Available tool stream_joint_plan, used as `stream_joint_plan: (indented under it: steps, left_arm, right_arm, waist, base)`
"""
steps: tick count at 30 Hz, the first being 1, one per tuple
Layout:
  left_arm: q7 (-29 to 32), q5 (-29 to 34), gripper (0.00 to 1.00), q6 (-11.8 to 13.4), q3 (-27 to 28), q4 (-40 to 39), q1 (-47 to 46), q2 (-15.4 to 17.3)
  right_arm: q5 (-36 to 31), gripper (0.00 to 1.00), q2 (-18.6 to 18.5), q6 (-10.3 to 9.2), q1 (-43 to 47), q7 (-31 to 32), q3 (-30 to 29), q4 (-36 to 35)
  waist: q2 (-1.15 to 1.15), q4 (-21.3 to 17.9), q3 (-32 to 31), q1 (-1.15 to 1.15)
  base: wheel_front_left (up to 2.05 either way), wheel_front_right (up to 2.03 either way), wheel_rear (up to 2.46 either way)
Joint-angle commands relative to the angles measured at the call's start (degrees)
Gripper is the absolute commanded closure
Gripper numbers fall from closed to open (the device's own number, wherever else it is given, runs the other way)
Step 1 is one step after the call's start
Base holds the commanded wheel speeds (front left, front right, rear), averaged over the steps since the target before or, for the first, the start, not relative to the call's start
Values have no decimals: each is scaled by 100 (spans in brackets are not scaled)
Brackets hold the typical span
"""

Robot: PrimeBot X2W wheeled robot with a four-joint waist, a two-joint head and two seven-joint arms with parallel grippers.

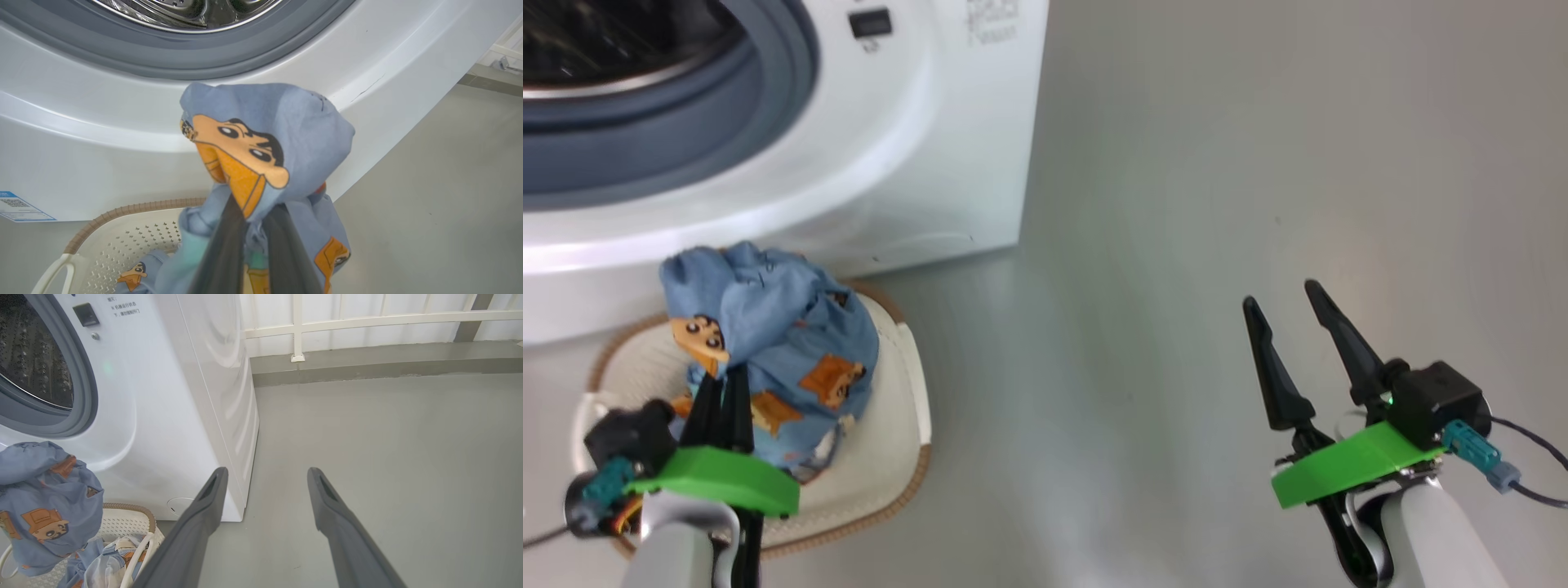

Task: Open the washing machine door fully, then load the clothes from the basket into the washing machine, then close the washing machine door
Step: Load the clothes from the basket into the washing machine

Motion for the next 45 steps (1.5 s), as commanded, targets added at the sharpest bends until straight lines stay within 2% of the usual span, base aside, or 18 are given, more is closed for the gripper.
stream_joint_plan:
  steps: [1, 8, 22, 30, 45]
  left_arm:
    - [-69, 131, 100, 41, 228, -315, 248, 93]
    - [-70, 527, 100, 116, 456, -1306, 1003, -104]
    - [-70, 989, 100, 168, 515, -2479, 2084, -239]
    - [-70, 1250, 100, 210, 418, -2806, 2440, -254]
    - [-70, 1151, 100, 310, 350, -2926, 2779, -268]
  right_arm:
    - [1, 0, -49, 35, 180, -69, 102, -93]
    - [-16, 0, -137, 35, 482, -69, 66, -7]
    - [-109, 0, -207, 35, 1003, -69, -14, -11]
    - [-123, 0, -207, 35, 1193, -69, -143, -65]
    - [-151, 0, -177, 35, 1380, -69, -188, -65]
  waist:
    - [0, 237, -547, 0]
    - [0, 426, -1226, 0]
    - [0, 720, -2075, 0]
    - [0, 843, -2288, 0]
    - [0, 886, -2451, 0]
  base:
    - [0, 0, 0]
    - [0, 0, 0]
    - [0, 0, 0]
    - [0, 0, 0]
    - [0, 0, 0]
